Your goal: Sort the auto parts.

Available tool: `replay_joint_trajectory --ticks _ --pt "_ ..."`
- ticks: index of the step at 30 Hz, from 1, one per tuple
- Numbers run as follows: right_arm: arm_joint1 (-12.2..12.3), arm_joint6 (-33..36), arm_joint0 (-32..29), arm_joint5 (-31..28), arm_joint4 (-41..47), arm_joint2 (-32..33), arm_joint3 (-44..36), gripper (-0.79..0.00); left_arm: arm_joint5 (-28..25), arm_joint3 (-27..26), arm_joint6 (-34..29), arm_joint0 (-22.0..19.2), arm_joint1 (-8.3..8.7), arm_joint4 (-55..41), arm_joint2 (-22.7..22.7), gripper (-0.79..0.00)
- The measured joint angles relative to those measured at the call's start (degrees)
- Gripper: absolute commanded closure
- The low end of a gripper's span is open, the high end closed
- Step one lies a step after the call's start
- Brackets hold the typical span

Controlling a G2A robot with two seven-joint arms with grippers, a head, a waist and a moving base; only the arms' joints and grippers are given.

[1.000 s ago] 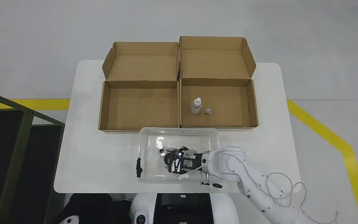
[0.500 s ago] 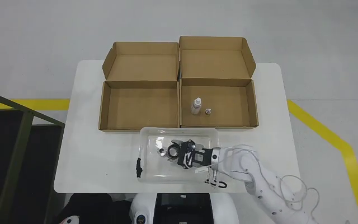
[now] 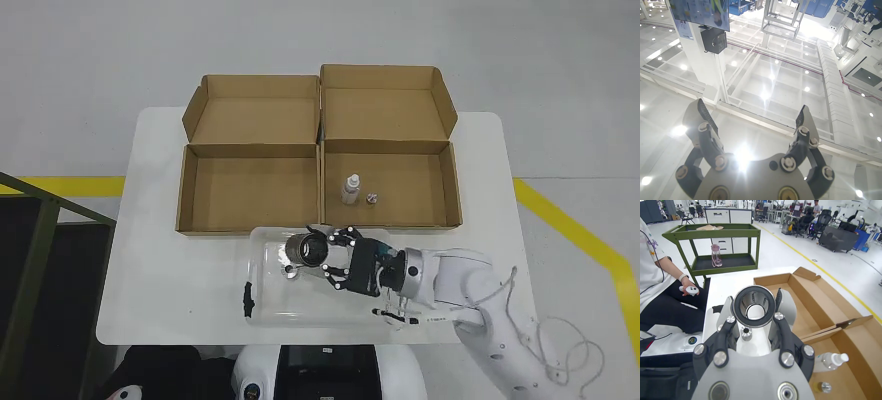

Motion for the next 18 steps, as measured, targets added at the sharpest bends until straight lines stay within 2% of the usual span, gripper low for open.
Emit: replay_joint_trajectory --ticks 18 --pt "-0.6 -5.8 4.1 8.6 3.7 5.2 -6.3 0.000 0.0 0.0 0.0 0.0 0.00 0.0 0.0 -0.785"
